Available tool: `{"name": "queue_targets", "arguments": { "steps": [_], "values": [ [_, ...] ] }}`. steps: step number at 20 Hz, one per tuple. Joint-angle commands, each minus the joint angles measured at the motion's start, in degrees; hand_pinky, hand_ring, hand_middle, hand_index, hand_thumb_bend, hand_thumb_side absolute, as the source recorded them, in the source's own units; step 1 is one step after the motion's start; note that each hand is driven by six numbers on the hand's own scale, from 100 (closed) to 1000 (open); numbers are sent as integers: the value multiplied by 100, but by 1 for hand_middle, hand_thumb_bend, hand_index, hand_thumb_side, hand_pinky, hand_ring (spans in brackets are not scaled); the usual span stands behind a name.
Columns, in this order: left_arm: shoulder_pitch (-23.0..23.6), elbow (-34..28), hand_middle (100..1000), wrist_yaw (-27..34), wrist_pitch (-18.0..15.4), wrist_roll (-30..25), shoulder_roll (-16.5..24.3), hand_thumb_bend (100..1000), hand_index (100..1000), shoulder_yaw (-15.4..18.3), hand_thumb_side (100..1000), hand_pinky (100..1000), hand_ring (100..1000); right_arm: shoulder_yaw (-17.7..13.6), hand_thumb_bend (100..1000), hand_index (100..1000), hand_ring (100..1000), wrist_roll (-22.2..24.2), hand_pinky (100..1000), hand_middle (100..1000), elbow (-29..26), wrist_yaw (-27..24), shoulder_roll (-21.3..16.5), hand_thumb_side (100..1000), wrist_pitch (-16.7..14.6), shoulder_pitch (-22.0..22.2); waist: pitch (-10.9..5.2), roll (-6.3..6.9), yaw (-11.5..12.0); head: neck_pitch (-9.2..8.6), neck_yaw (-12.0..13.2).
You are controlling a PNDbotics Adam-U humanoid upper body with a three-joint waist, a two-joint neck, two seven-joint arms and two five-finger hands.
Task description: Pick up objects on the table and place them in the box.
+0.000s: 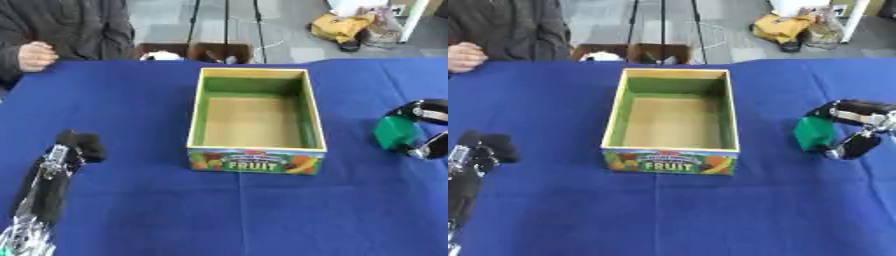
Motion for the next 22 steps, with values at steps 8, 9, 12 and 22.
{"name": "queue_targets", "arguments": {
  "steps": [8, 9, 12, 22],
  "values": [
    [-37, -82, 561, 5, -12, 2, 94, 400, 718, 37, 1000, 687, 595, -131, 100, 311, 535, -582, 688, 266, -424, -321, -127, 115, 38, -170, -123, -33, -24, -22, -6],
    [-36, -83, 561, 4, -11, 3, 97, 400, 718, 37, 1000, 687, 595, -113, 100, 310, 532, -665, 688, 265, -454, -367, -122, 110, 58, -192, -127, -37, -21, -23, -5],
    [-35, -84, 561, 6, -10, 5, 106, 399, 718, 35, 1000, 687, 594, -110, 100, 311, 525, -827, 691, 263, -499, -482, -63, 100, 106, -319, -143, -49, -6, -22, 0],
    [-29, -77, 561, 8, -6, -15, 117, 400, 718, 18, 1000, 687, 594, 18, 100, 327, 528, -819, 704, 275, -409, -493, 457, 100, 55, -1071, -180, -105, 105, -12, -9]
  ]
}}
